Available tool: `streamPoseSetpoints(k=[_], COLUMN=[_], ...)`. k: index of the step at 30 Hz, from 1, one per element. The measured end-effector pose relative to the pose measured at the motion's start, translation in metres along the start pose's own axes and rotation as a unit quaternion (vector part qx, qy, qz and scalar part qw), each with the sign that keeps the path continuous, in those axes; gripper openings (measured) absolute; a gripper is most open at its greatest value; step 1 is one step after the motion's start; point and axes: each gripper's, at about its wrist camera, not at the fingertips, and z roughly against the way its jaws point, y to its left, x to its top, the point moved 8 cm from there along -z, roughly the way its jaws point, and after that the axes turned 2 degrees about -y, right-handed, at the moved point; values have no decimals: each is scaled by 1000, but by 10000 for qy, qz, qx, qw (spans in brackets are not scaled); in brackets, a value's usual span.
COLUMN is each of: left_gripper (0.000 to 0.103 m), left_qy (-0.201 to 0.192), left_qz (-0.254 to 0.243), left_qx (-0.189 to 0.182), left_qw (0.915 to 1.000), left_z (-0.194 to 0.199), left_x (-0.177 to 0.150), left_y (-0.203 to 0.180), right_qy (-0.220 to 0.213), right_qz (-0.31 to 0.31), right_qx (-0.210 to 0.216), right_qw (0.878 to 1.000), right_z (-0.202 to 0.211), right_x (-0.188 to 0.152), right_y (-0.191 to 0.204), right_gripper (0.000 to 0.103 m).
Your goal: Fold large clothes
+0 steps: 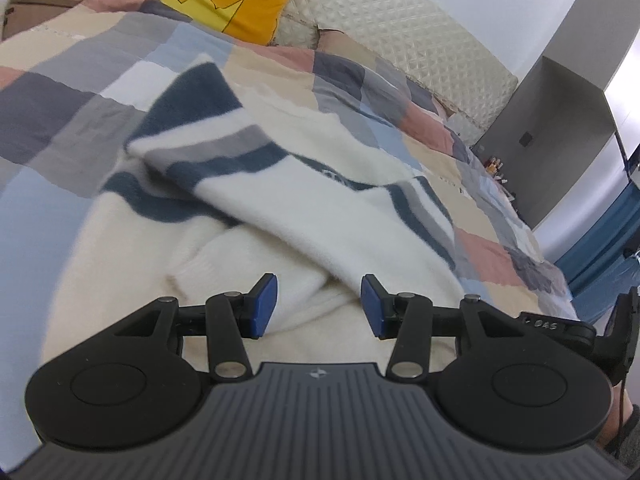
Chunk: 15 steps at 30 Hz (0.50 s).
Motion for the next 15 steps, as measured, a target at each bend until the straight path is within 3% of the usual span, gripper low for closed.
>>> streamPoseSetpoints(k=[2,10,15], left_gripper=[52,52,52], left_qy=[3,216,600], left_qz=[3,188,548], left_qx=[35,176,153], left_qw=[10000,9994,9966], left_z=[12,50,63], left_x=[-1,-5,-2], left_y=[3,22,43], right_qy=[-10,119,539], right_qz=[-35,-290,-431], right_qx=[7,-56,163], right_qw=[10000,9995,9975], right_z=[8,37,54], right_x=[-5,-28,-32], right_y=[-2,-13,-10], right_gripper=[54,55,55])
